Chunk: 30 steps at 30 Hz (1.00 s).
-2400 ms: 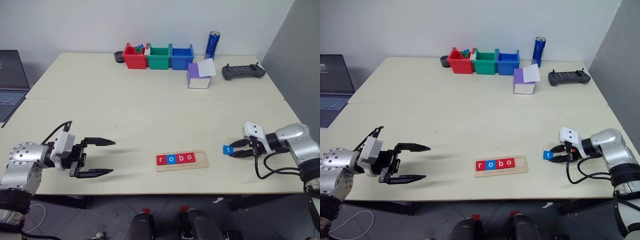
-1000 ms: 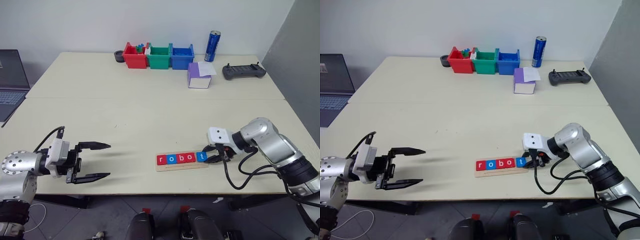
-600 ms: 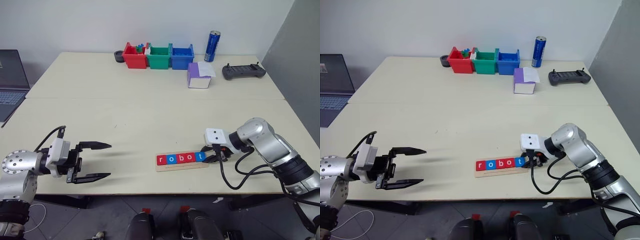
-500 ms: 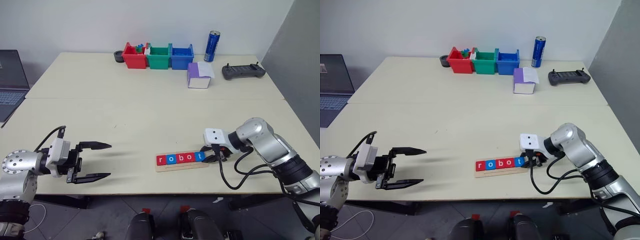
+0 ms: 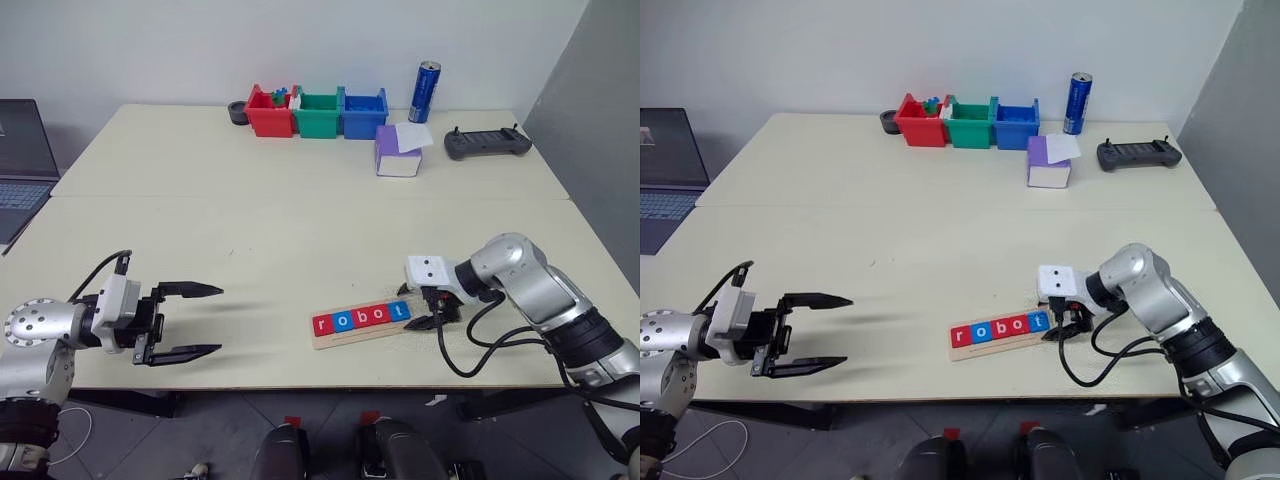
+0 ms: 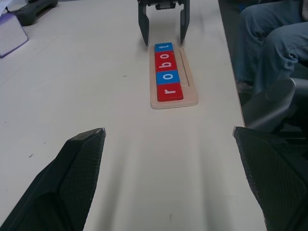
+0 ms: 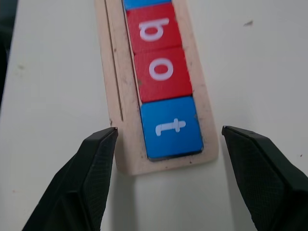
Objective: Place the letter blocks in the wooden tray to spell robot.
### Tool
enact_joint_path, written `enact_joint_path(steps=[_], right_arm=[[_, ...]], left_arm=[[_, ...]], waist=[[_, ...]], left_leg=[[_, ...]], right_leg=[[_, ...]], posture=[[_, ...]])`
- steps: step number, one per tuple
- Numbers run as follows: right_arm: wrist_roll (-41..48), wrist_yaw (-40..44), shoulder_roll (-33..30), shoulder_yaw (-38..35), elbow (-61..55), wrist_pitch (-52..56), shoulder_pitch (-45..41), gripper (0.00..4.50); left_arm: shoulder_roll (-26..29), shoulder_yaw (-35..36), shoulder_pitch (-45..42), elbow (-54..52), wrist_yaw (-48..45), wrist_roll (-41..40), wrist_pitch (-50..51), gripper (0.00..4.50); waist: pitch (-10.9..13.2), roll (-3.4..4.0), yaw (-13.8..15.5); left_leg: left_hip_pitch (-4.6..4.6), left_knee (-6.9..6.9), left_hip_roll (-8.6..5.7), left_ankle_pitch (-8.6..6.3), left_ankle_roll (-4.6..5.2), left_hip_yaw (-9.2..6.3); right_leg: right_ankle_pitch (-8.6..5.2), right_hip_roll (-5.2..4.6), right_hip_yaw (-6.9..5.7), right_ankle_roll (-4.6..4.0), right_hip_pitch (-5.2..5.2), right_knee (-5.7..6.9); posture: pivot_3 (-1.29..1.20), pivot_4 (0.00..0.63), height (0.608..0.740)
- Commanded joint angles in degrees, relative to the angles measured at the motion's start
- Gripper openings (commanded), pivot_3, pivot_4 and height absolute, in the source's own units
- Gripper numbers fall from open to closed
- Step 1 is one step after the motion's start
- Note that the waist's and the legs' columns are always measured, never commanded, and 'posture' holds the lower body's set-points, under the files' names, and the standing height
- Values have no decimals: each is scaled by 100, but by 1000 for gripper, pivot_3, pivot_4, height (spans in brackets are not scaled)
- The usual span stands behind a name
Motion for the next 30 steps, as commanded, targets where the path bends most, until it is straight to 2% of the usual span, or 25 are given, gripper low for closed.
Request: enact_joint_path(steps=[1, 7, 10, 12, 14, 16, 20, 25, 30], right_arm=[[575, 125, -336, -783, -213, 208, -32, 3477], [1782, -302, -674, -2515, -569, 1050, 855, 3477], [2022, -448, -1267, -3564, -949, 1447, 1834, 3477], [2268, -216, -1703, -4257, -1279, 1671, 2601, 3477], [2445, 42, -2043, -4697, -1436, 1743, 3178, 3477], [2537, 94, -2197, -4806, -1424, 1683, 3422, 3477], [2431, -75, -2151, -4308, -1176, 1346, 3278, 3477], [2414, 69, -2226, -3669, -1283, 1018, 3012, 3477], [2401, 415, -2499, -3400, -1015, 691, 2673, 3477]], left_arm=[[48, 77, -122, 49, -34, -1, -20, 4500], [-12, 343, -115, -10, 8, -53, 181, 4500], [113, 1045, 260, -1419, 1228, -1294, 2220, 4500], [440, 1421, 542, -1796, 1347, -1400, 2898, 4500], [589, 1707, 747, -1844, 1197, -1215, 2998, 4500], [555, 1837, 816, -1869, 1171, -986, 2891, 4500], [495, 1743, 832, -1970, 1048, -513, 2727, 4500], [335, 1714, 631, -2144, 810, -400, 2669, 4500], [347, 1682, 483, -2089, 856, -206, 2797, 4500]], waist=[[0, 0, 7], [-1, -1, 16], [3, -7, 46], [5, -4, 38], [1, 7, 20], [-2, 17, -30], [-2, 17, -41], [-2, 22, 22], [-1, 23, 30]], left_leg=[[0, 0, 0, 0, 0, 0], [-1, -2, -1, -1, 0, -2], [-11, -2, -2, -1, 0, -9], [-10, -3, -9, -1, 0, -8], [-5, -7, -10, -1, 0, -9], [15, -12, -7, -2, 1, -3], [44, -15, 2, -2, 1, -14], [24, -13, 1, -1, 0, -17], [-4, -10, -6, -3, -2, -3]], right_leg=[[0, 0, 0, 0, 0, 0], [0, -1, -1, -1, 2, -7], [-1, -5, -4, -1, -1, -8], [-2, -13, 0, 0, 1, -10], [-3, -12, -3, 0, 2, -12], [-4, -10, 1, -1, 11, -10], [1, 3, -2, 7, 22, -3], [-2, 4, -4, 1, 15, -3], [-6, 1, 7, -5, -1, -14]], posture=[[0, 150, 740], [0, 150, 740], [0, 150, 740], [0, 150, 740], [0, 150, 740], [0, 150, 740], [0, 150, 740], [0, 150, 740], [0, 150, 740]])
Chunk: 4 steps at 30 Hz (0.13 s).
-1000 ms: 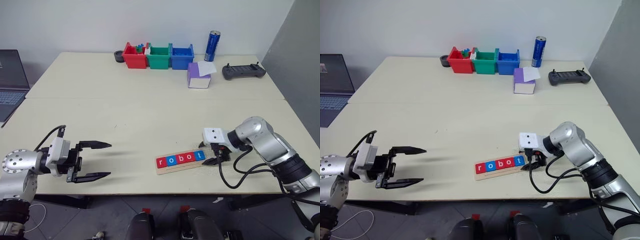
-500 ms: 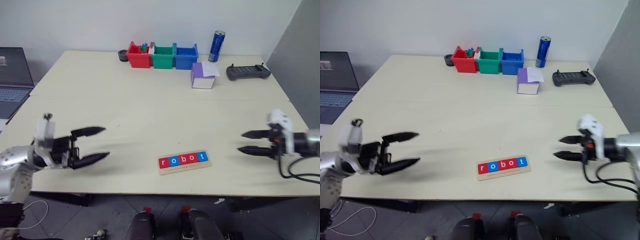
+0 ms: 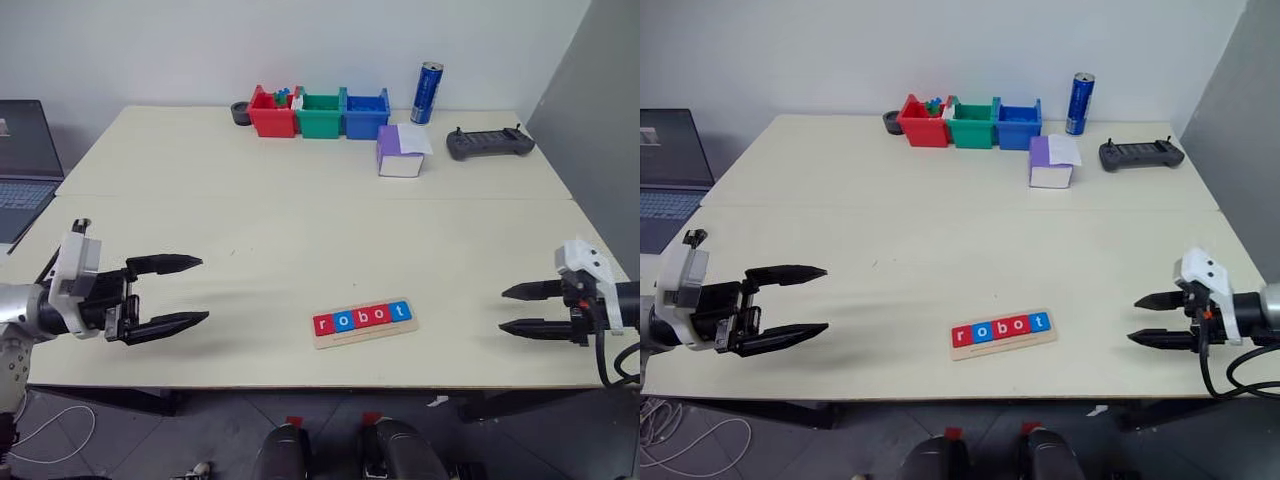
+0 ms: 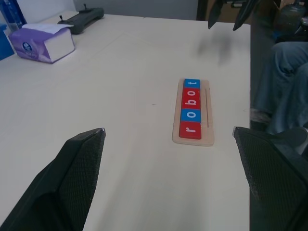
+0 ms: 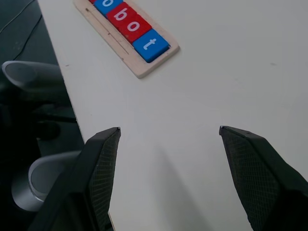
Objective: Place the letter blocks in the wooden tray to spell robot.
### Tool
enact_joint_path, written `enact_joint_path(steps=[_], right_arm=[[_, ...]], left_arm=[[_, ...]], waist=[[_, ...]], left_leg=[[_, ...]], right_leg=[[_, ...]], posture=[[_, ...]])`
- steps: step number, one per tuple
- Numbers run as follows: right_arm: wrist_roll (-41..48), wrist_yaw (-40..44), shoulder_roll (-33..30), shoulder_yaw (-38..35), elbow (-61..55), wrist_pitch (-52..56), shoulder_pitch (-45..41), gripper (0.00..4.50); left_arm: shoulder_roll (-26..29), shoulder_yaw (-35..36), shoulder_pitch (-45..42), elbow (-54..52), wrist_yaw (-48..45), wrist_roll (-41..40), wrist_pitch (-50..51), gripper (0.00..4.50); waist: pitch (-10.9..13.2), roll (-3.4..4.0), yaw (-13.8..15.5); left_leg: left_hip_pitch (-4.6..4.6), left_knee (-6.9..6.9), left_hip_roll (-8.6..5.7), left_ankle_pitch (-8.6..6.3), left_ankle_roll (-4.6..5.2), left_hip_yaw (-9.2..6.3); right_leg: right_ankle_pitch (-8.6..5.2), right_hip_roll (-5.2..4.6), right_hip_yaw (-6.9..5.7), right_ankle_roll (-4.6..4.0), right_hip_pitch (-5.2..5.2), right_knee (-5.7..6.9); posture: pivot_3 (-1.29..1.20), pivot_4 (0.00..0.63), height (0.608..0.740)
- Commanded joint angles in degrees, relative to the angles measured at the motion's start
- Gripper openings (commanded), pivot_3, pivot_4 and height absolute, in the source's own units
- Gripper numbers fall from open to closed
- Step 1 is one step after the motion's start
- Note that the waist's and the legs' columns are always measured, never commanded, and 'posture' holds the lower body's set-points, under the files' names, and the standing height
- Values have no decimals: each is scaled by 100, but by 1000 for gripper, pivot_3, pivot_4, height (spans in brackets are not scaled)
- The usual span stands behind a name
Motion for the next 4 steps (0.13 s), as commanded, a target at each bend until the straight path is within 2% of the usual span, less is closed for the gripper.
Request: enact_joint_path(steps=[1, 4], right_arm=[[8, 261, -294, -15, 220, -314, -224, 3477], [-58, 335, -380, 112, 479, -492, -374, 3477]], left_arm=[[4, 73, -59, -35, -19, 119, 15, 4500], [-85, 65, -137, 20, -134, 180, -84, 4500]], waist=[[1, -1, 0], [1, -3, -1]], left_leg=[[0, -1, 0, 0, 0, 1], [1, 1, 0, -2, -1, 4]], right_leg=[[0, 0, 1, 0, 0, -2], [0, -1, 2, 0, 1, -6]], posture=[[0, 150, 740], [0, 150, 740]])
